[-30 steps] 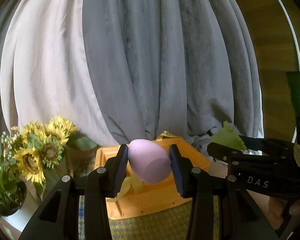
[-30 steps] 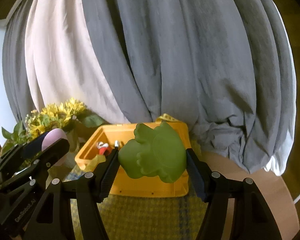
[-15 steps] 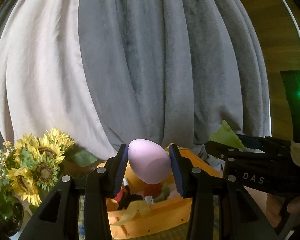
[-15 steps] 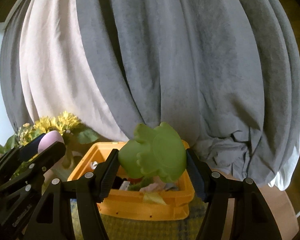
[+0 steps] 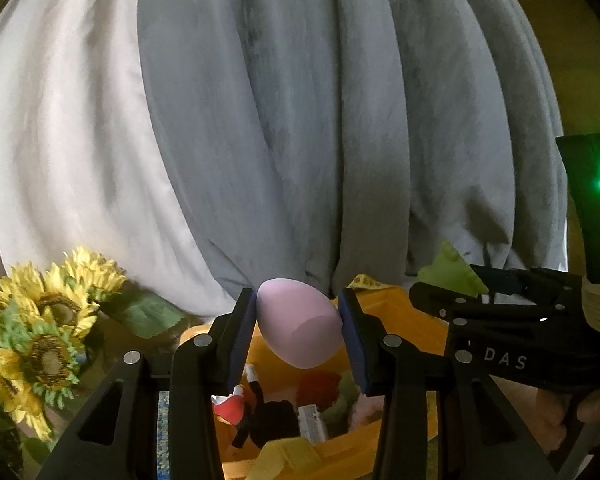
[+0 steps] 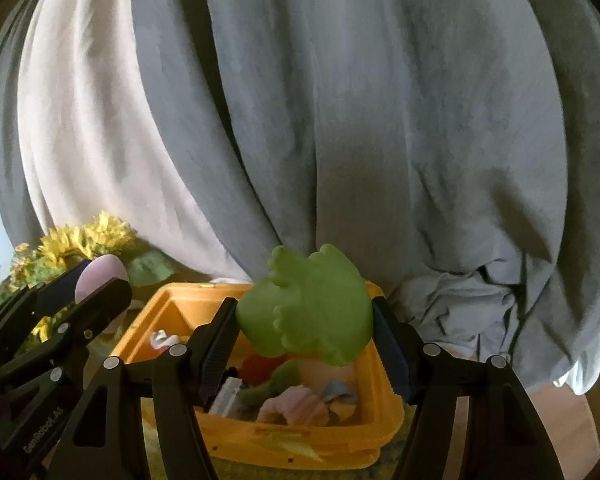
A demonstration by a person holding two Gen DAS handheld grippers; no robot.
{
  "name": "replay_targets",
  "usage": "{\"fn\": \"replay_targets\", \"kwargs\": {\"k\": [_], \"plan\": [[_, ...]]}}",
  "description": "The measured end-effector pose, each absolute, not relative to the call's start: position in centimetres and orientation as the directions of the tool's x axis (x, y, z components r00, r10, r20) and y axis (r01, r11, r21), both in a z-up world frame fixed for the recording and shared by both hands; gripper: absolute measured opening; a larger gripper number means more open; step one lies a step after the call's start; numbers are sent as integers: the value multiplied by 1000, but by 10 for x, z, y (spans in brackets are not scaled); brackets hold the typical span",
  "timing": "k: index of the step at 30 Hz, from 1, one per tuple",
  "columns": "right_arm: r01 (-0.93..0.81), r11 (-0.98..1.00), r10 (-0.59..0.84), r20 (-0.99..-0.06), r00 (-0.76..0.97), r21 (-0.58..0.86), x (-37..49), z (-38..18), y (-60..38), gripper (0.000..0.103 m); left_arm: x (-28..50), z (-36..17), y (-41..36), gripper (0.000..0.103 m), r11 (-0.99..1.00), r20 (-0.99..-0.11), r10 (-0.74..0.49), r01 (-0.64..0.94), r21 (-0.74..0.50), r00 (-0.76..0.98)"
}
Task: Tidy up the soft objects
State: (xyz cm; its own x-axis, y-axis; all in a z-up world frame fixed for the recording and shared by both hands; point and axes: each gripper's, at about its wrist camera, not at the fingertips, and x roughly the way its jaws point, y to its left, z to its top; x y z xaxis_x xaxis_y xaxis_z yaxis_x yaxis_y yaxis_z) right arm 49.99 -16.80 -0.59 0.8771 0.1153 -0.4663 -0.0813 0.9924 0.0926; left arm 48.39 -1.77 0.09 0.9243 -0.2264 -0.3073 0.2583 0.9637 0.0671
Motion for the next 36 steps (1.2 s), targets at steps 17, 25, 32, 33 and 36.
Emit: {"fn": "replay_targets", "kwargs": {"k": [17, 25, 32, 33, 36], "plan": [[-102, 992, 126, -637, 761, 74, 571, -61, -171, 66, 554, -48, -25, 43, 952, -504, -223, 296, 70, 834], [-99, 994, 101, -695, 712, 43, 582, -73, -172, 76, 562, -58, -23, 67, 959, -560, -197, 277, 61, 805], [-83, 996, 77, -687, 723, 25, 575, -68, -171, 76, 554, -51, -11, 77, 980, -564, -137, 196, 44, 814], [-71, 997, 65, -682, 728, 19, 573, -66, -172, 76, 551, -49, -8, 78, 982, -562, -133, 187, 38, 816], [-60, 998, 51, -666, 745, 9, 561, -57, -171, 76, 539, -42, -3, 81, 987, -553, -116, 160, 32, 825]]}}
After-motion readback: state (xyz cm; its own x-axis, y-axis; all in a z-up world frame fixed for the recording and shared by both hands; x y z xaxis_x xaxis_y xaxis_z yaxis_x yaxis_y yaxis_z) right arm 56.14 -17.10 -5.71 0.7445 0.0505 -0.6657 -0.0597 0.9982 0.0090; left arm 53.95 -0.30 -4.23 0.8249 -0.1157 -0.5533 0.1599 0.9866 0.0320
